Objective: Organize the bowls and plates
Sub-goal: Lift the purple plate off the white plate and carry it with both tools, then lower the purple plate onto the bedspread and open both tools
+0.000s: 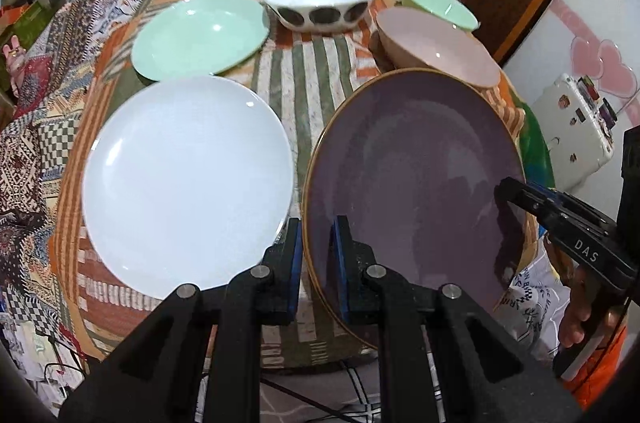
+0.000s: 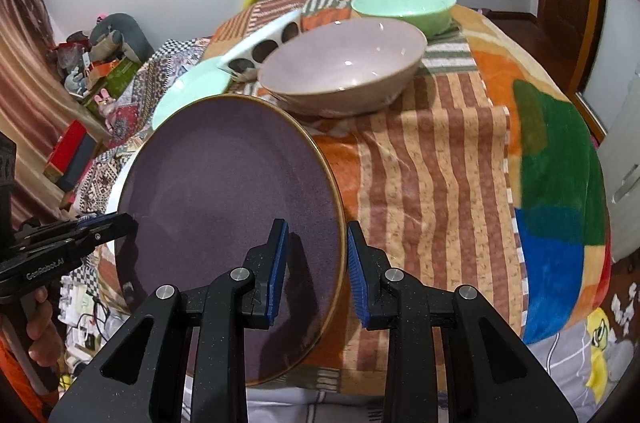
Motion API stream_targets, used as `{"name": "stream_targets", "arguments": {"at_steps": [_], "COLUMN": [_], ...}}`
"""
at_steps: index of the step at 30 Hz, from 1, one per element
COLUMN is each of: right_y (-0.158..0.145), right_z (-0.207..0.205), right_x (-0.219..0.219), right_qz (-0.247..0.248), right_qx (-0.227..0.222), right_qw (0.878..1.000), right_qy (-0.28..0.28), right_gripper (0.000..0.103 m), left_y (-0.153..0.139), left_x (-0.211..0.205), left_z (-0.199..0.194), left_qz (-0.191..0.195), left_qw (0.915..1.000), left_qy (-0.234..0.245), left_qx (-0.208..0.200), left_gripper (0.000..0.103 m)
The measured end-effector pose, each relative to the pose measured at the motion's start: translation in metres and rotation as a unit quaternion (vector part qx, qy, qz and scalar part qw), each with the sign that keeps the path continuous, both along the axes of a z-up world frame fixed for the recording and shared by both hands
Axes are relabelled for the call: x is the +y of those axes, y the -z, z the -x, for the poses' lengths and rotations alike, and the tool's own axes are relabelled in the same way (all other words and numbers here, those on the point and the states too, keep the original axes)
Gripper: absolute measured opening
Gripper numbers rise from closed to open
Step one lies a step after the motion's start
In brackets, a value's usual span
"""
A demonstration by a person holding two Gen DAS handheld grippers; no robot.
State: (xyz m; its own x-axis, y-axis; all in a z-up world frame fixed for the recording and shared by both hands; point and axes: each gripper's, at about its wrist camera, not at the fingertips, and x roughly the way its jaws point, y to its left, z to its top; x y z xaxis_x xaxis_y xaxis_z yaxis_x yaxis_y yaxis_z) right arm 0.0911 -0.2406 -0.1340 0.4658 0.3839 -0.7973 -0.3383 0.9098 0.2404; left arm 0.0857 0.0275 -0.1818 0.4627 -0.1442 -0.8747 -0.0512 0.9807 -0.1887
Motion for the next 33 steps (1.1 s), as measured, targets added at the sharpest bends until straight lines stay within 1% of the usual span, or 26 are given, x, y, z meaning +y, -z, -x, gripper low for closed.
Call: {"name": "stream_targets", "arguments": {"at_steps": [3, 10, 16, 19, 21, 23, 25, 27, 29, 33], "right_y": [0.003, 0.013, 0.017, 0.018, 0.018, 0.019, 0.019, 0.019, 0.018, 0.011], "right_z": [-0.002, -0.011, -0.016, -0.017, -0.018, -0.018, -0.016, -0.016, -0.016, -0.014], "right_x": [-0.006, -0.016, -0.016, -0.016, -0.016, -0.015, -0.016, -0.018, -0.021, -0.031], "right_qz": [0.0, 0.004, 0.011, 0.016, 0.02, 0.022, 0.024, 0.023, 0.027, 0.027], "right_qx": [0.007, 0.022, 0.024, 0.026, 0.027, 0.026, 0.021, 0.021, 0.021, 0.017], "right_qw": [1.0, 1.0, 0.999, 0.999, 0.999, 0.999, 0.999, 0.999, 0.999, 0.999], "right_qy": [0.008, 0.018, 0.025, 0.026, 0.023, 0.021, 0.015, 0.02, 0.025, 0.037], "right_gripper": [0.026, 0.026, 0.026, 0.026, 0.029, 0.029, 0.029, 0.029, 0.03, 0.031], "left_y": [0.007, 0.018, 0.032, 0.033, 0.033, 0.033, 0.033, 0.033, 0.03, 0.013], "left_x": [-0.003, -0.012, -0.009, -0.01, -0.01, -0.009, -0.007, -0.005, -0.003, 0.001], "left_z": [-0.007, -0.024, -0.038, -0.041, -0.042, -0.043, -0.043, -0.042, -0.041, -0.033], "left_qz": [0.004, -0.009, 0.013, 0.014, 0.016, 0.022, 0.032, 0.036, 0.032, 0.014], "left_qw": [0.9999, 0.9996, 0.9989, 0.9989, 0.9988, 0.9986, 0.9984, 0.9982, 0.9986, 0.9998], "left_qy": [0.005, 0.01, 0.005, 0.004, 0.004, 0.005, 0.003, 0.002, -0.001, -0.007], "left_qx": [0.011, 0.023, 0.044, 0.044, 0.045, 0.048, 0.047, 0.048, 0.043, 0.015], "left_gripper": [0.014, 0.014, 0.015, 0.014, 0.014, 0.014, 0.014, 0.014, 0.014, 0.015]}}
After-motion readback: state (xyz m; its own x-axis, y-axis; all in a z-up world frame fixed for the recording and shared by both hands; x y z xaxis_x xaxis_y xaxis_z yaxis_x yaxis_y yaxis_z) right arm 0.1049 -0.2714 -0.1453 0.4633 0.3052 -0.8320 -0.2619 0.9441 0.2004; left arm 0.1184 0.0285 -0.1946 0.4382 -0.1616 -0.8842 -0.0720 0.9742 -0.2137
